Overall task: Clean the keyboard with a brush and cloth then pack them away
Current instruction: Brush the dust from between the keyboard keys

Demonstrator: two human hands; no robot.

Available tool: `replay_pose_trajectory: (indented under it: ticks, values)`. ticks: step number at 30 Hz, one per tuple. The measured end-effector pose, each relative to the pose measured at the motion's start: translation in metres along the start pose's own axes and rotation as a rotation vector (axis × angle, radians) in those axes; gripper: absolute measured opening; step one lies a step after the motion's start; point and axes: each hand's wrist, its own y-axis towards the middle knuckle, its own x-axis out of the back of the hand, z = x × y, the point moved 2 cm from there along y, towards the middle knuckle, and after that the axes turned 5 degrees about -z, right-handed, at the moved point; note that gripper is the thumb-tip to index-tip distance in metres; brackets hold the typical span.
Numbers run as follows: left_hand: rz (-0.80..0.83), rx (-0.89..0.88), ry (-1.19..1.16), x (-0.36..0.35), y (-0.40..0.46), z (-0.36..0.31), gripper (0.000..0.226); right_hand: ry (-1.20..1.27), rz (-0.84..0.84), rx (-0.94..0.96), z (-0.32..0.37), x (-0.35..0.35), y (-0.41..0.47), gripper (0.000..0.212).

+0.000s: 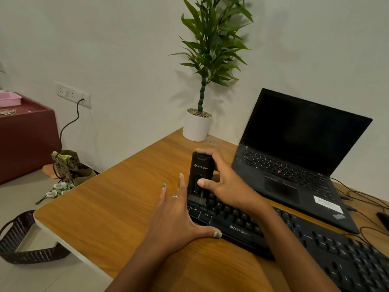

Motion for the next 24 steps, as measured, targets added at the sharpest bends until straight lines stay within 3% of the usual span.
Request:
replay_pose_trajectory:
  ticks: [5,10,16,24]
  values:
    - [-0.008,0.003,-0.022,0.0,-0.002,-0.001,0.145,-0.245,-0.281,0.079,-0.007,-0.013,0.005,0.063]
    - [-0.002,0.007,-0.04,0.0,-0.001,0.0,0.144,-0.046,-0.029,0.005,-0.004,-0.005,0.009,0.063]
    - [0.007,-0.009,-0.034,-0.001,0.001,0.001,0.147,-0.172,-0.279,0.024,-0.02,-0.01,0.035,0.064]
    - [0.03,-0.014,-0.049,-0.003,0.004,0.003,0.146,-0.162,-0.097,-0.077,-0.032,0.023,0.037,0.065]
